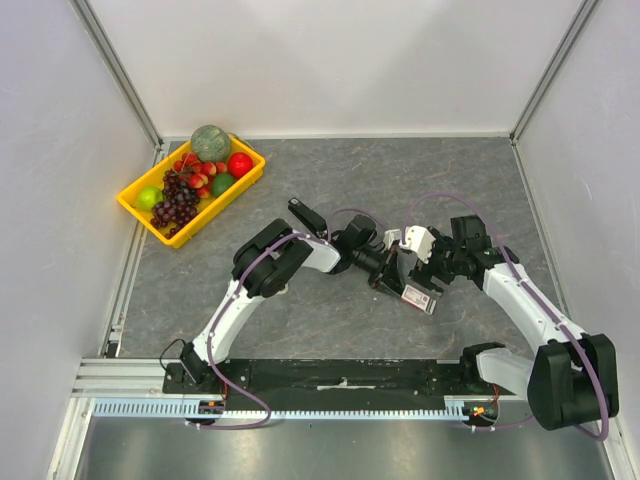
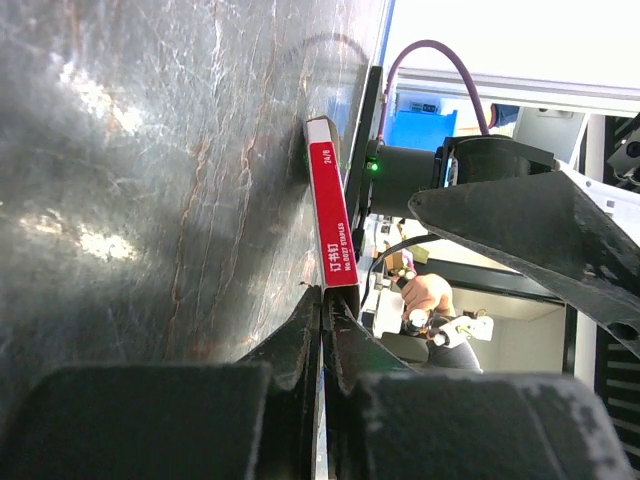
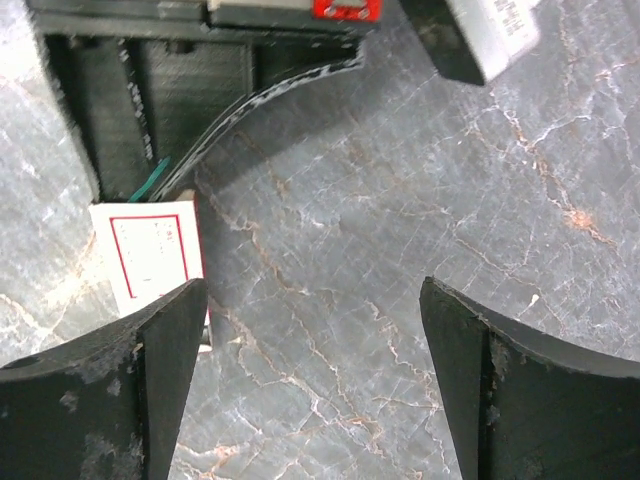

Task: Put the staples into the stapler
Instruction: Open the staple box at the center of the board.

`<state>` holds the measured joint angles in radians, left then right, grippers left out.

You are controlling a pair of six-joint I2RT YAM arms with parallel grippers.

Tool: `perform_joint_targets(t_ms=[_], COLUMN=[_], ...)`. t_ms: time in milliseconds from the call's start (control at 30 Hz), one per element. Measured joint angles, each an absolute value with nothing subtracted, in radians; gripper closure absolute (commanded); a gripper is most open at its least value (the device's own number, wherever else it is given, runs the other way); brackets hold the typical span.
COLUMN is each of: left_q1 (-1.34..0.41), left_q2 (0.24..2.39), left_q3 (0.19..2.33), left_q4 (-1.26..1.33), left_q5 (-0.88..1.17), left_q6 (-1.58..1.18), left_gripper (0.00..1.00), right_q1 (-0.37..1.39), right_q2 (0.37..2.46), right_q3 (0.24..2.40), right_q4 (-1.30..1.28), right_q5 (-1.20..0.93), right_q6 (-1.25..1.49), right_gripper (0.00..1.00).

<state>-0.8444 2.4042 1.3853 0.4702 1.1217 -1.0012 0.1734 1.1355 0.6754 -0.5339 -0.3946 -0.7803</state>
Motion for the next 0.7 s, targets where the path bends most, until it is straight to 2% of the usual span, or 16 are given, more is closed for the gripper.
perform_joint_targets(t_ms=[433, 700], left_q1=[-0.773, -0.735], left_q2=[2.404, 2.404], left_q3=[1.385, 1.385], left_q4=[0.450, 0.450], left_q5=[1.124, 1.118], left_q6=[-1.000, -1.000], left_gripper=[0.94, 0.94], right_q1=[0.171, 0.171], right_q2=[1.091, 1.231], right_q3=[0.663, 0.648], right_q4=[-0.665, -0.662], right_q5=[-0.408, -0.432], right_q6=[-0.857, -0.851], right_gripper=[0.06, 0.06])
